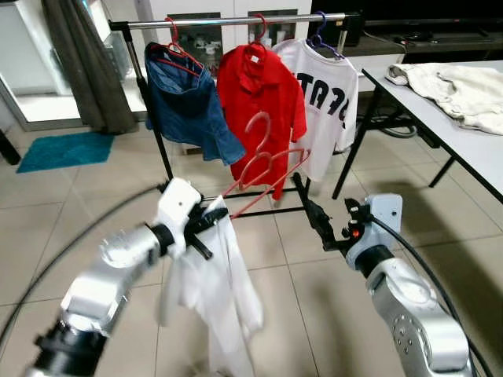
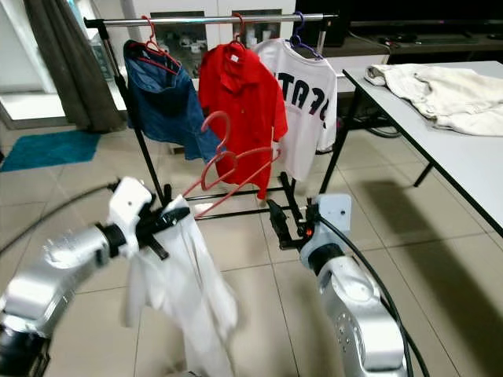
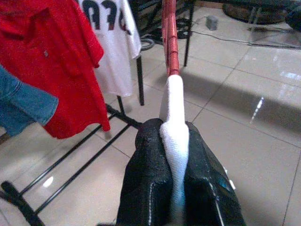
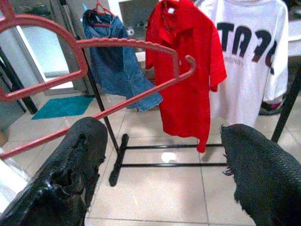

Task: Hang hanger

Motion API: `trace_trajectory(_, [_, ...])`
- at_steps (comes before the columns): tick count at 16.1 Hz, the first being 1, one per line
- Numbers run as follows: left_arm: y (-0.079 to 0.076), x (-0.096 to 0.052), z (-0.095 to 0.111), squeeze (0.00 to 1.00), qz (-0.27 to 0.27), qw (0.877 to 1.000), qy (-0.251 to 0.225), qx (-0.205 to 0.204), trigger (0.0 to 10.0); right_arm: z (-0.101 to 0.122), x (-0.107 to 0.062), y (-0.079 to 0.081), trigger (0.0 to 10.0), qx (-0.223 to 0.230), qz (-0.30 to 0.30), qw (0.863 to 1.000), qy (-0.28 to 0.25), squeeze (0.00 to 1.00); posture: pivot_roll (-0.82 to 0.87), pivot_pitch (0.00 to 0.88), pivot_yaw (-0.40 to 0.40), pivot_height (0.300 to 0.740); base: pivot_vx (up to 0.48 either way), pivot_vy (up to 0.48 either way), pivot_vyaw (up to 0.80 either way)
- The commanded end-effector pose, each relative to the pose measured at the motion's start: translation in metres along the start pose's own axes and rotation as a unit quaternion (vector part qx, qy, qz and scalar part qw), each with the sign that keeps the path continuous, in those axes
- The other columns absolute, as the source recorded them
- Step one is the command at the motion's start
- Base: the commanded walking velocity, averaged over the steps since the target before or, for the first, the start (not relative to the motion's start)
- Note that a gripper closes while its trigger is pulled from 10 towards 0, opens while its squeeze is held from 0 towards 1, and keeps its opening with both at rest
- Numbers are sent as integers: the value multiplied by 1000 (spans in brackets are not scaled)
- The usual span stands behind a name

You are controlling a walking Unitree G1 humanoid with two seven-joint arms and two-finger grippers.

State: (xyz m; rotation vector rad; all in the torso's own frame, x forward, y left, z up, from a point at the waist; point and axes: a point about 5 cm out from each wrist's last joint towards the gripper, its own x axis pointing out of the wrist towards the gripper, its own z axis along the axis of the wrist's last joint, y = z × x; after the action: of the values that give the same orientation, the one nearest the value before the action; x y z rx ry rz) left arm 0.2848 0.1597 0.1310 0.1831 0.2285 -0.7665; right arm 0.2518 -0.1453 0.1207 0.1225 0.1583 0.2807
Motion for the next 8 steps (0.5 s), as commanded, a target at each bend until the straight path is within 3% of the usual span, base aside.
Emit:
trace_trajectory(1, [6, -1, 12, 0, -12, 1000, -23, 14, 0, 3, 1, 3, 10000, -17, 22, 1000, -1, 0, -113, 0, 52, 740, 0, 0, 0])
trace_trajectory(3, [14, 0, 26, 0, -61, 997, -37, 29, 0, 8, 0, 7, 10000, -38, 88, 995, -8, 0, -113, 0, 53, 740, 0, 0, 0])
trace_trajectory(4, [23, -1, 38, 0, -99, 993, -51, 34, 0, 12, -2, 9, 10000, -48, 149, 988, -2, 0, -109, 0, 53, 740, 0, 0, 0])
trace_trajectory(7, [40, -9, 71, 0, -217, 973, -62, 47, 0, 25, -9, 20, 10000, -82, 298, 951, -2, 0, -110, 0, 70, 740, 0, 0, 0])
trace_trajectory(8, [42, -11, 75, 0, -233, 969, -60, 50, 0, 27, -8, 24, 10000, -87, 317, 944, -3, 0, -111, 0, 72, 740, 0, 0, 0])
